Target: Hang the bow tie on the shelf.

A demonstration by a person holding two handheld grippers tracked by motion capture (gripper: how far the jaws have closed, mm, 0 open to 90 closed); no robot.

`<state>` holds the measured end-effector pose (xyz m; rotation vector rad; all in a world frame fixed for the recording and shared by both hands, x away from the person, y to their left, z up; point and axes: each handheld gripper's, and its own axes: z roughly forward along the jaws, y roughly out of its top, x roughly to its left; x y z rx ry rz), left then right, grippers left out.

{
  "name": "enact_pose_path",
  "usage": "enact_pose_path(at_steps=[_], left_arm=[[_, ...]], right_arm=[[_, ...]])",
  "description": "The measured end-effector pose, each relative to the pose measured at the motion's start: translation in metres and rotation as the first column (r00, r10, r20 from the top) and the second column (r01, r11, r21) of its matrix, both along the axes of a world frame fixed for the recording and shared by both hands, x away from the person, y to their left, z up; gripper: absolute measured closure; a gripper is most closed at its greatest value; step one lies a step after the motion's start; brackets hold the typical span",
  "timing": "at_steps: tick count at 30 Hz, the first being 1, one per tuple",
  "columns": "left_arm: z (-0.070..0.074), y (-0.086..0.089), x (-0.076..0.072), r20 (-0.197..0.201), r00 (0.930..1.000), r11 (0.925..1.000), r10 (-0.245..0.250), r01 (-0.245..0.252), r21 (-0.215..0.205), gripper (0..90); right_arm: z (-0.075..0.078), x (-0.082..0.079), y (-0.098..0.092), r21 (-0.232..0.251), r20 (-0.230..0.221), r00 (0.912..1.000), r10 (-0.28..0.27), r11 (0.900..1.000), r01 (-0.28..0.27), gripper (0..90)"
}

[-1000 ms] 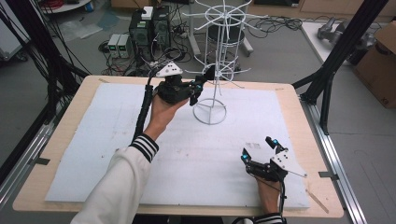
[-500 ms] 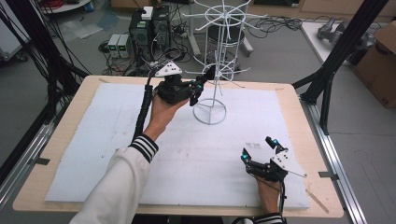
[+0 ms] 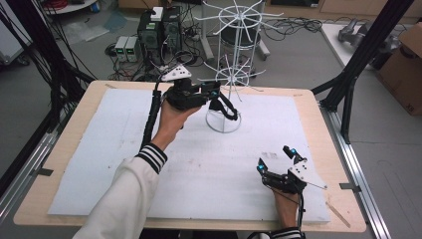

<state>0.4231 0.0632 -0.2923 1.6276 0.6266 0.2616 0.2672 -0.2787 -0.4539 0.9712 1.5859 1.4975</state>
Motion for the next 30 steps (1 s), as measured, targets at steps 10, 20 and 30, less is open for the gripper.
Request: enact_pose_path(at_steps=[10, 20, 30], left_arm=[[0.004, 0.022, -0.018, 0.030, 0.9978, 0.9980, 0.059, -0.060, 0.023, 24.3], [-0.007, 0.079, -0.053, 0.176, 0.9800, 0.9941, 0.093, -0.101, 0.037, 12.0], [-0.025, 0.135, -0.107, 0.271, 0.9502, 0.9846, 0.154, -0.171, 0.038, 8.8]], right_arm=[[0.000, -0.001, 0.000, -0.002, 0.011, 0.9999, 0.001, 1.000, -0.001, 3.0], [0.000, -0.001, 0.001, -0.014, 0.011, 0.9999, -0.002, 1.000, 0.003, 3.0], [0.000, -0.001, 0.001, -0.017, 0.009, 0.9999, -0.010, 1.000, 0.011, 3.0]])
